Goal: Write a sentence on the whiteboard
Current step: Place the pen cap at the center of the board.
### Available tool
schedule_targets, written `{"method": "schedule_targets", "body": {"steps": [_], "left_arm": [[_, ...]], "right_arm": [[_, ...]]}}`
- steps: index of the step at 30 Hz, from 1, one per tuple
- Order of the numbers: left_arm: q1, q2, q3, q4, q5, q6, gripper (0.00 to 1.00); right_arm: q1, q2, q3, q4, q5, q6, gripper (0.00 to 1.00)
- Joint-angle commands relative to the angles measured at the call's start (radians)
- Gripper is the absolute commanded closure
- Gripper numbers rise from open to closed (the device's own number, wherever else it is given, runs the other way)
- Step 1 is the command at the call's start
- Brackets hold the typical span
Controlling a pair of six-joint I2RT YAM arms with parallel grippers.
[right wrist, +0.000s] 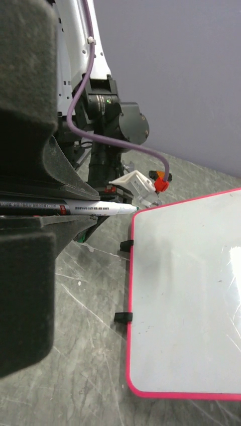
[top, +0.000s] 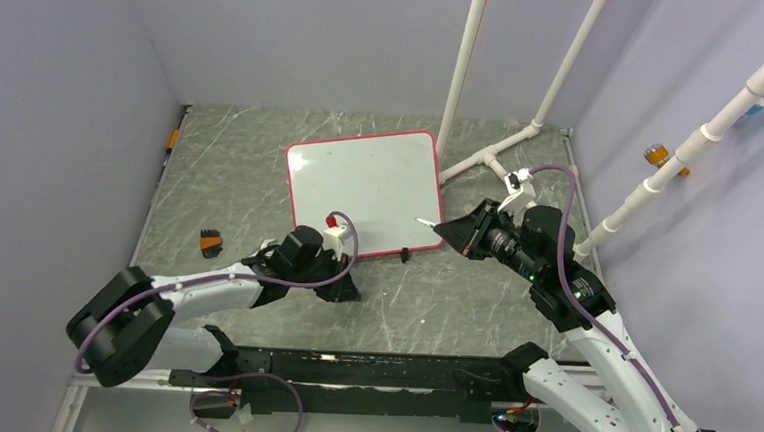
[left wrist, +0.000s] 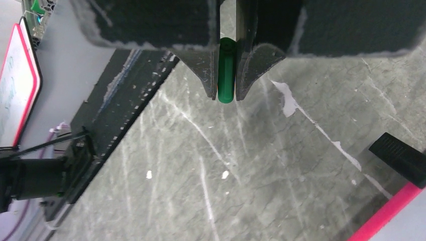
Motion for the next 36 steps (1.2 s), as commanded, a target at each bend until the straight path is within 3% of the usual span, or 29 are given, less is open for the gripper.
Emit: {"method": "schedule_targets", "body": {"steps": [1,12,21,28,36], "left_arm": [[-0.017,0.088,0.009,0.089,-0.060,-0.022,0.92],[-0.042,0.164,0.019,0.090,-0.119,-0.017,0.64],[-0.045,0.036,0.081,-0.117,-0.211,0.031,0.42],[-0.021,-0.106,0.304,-0.429,-0.281,0.199,0.32],[0.174,-0.008,0.712,-0.656,-0.150,0.398,0.28]], "right_arm": [[-0.002,-0.010,0.036,-0.013,0.025,-0.013,1.00],[-0.002,-0.022,0.051,-0.061,0.047,-0.029,1.00],[-0.003,-0.023,0.055,-0.067,0.048,-0.033,1.00],[-0.002,-0.029,0.069,-0.089,0.047,-0.047,1.00],[-0.002,-0.036,0.049,-0.066,0.031,-0.037,1.00]]}}
